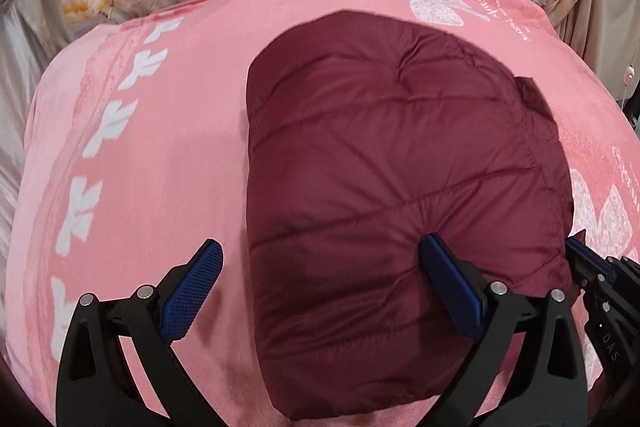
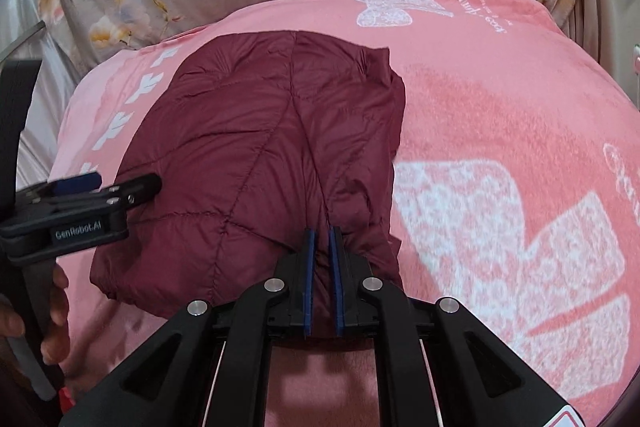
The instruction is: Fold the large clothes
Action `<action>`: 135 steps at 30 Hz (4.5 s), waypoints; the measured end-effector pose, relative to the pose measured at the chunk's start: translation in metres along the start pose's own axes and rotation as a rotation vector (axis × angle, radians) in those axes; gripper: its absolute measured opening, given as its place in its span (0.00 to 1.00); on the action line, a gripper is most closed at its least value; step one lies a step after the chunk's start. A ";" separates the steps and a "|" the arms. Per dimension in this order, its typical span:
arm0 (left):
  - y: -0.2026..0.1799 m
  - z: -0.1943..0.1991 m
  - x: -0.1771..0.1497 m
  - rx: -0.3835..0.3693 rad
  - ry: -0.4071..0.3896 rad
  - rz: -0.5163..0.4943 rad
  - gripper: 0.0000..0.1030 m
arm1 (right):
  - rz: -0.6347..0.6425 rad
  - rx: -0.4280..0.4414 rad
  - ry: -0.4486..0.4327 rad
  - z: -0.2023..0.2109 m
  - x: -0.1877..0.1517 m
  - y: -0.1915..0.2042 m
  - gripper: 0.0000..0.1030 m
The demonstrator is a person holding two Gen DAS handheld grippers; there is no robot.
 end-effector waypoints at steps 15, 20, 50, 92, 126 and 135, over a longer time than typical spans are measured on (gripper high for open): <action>-0.007 -0.009 -0.016 0.049 -0.002 0.022 0.96 | 0.035 -0.028 -0.038 -0.013 -0.017 0.000 0.07; -0.007 -0.012 -0.018 0.053 -0.002 0.027 0.96 | 0.030 -0.022 -0.043 -0.014 -0.018 0.000 0.07; 0.048 -0.052 0.054 -0.261 0.140 0.279 0.95 | -0.330 0.257 0.005 -0.029 0.067 -0.056 0.51; 0.021 -0.099 0.062 -0.290 0.073 0.256 0.96 | -0.310 0.309 -0.118 -0.075 0.059 -0.047 0.65; 0.071 0.102 0.113 -0.330 -0.356 0.122 0.38 | -0.049 0.423 -0.424 0.072 0.123 0.045 0.12; 0.124 0.144 0.133 -0.251 -0.491 0.111 0.39 | 0.047 0.458 -0.527 0.092 0.157 0.107 0.12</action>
Point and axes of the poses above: each gripper's, at about its wrist camera, not at the fingertips, and z roughly against the way its jaws point, y to its left, x to its top, the point moved 4 cm from there along -z, roughly the way its jaws point, and after that the axes turned 8 degrees about x, right-handed, at the moved point
